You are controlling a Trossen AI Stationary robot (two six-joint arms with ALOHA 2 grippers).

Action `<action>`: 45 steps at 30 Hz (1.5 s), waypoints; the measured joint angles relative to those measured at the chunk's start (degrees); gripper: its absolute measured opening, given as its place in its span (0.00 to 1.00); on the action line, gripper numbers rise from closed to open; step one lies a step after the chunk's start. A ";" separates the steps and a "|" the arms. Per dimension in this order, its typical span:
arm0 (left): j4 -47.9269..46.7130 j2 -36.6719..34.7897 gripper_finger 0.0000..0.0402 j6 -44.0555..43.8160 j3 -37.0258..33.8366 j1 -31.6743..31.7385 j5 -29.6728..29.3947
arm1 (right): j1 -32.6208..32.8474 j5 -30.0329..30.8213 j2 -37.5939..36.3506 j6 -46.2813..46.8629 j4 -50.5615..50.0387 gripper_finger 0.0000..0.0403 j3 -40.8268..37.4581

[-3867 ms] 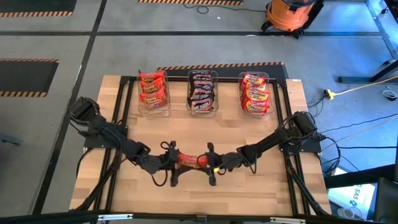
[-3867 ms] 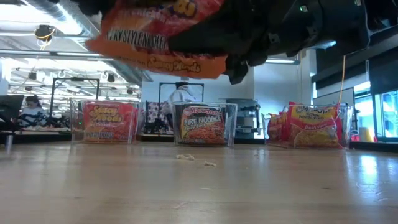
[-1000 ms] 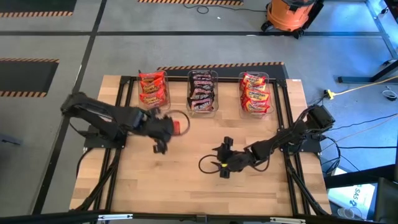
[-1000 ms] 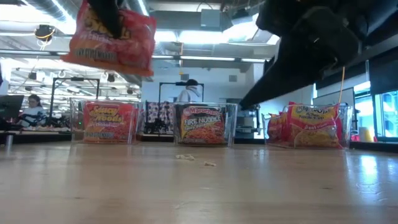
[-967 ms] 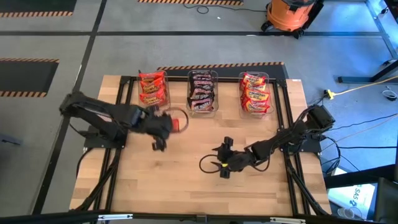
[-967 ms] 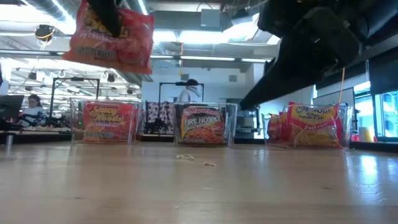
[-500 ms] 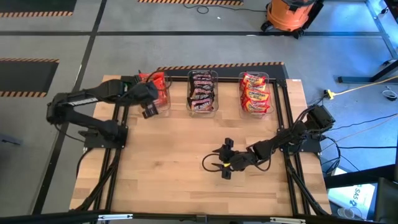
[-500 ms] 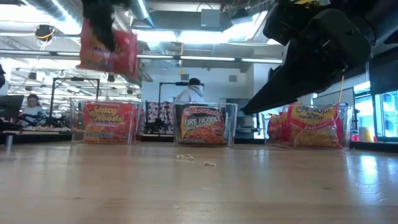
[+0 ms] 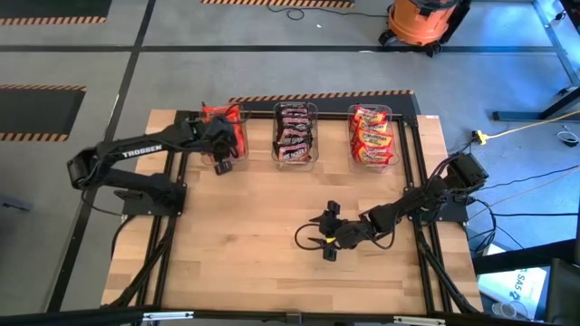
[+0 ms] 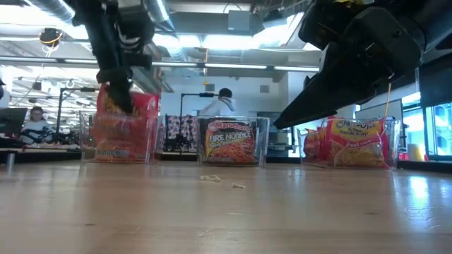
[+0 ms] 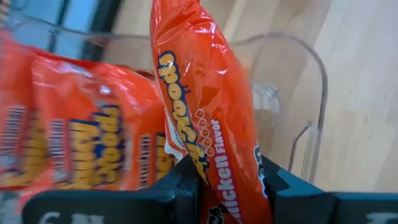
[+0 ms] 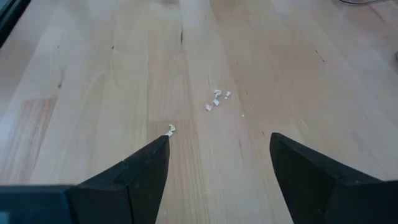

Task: Sort Maruchan noodles
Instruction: Put the orange noodle pack into the left transparent bin, then return to Home Position

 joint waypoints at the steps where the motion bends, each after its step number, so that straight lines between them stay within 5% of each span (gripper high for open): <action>1: 1.03 0.00 0.17 0.25 -1.10 0.64 1.24 | 0.00 0.00 0.00 0.01 0.00 0.63 -0.01; 13: 9.95 -0.06 0.19 0.17 -10.35 2.00 2.94 | 0.00 0.09 0.00 0.11 0.17 0.63 0.00; 22: 10.94 -0.11 0.35 -0.34 -10.82 2.11 1.17 | 0.00 0.04 0.02 0.09 0.57 0.63 0.02; 35: -1.79 -0.25 0.37 -3.74 5.43 2.09 3.67 | 0.00 0.14 0.02 0.34 0.55 0.63 0.02; 38: -0.19 -1.40 0.37 -9.78 9.94 1.74 12.02 | 0.00 0.02 0.04 1.42 0.52 0.63 0.02; 42: 14.70 -3.62 0.37 -19.28 10.37 -2.73 29.22 | 0.00 0.31 0.07 1.54 0.43 0.63 0.76; 45: 25.36 -3.78 0.37 -26.06 8.91 -7.80 32.79 | 0.00 2.85 0.07 1.52 0.54 0.63 1.91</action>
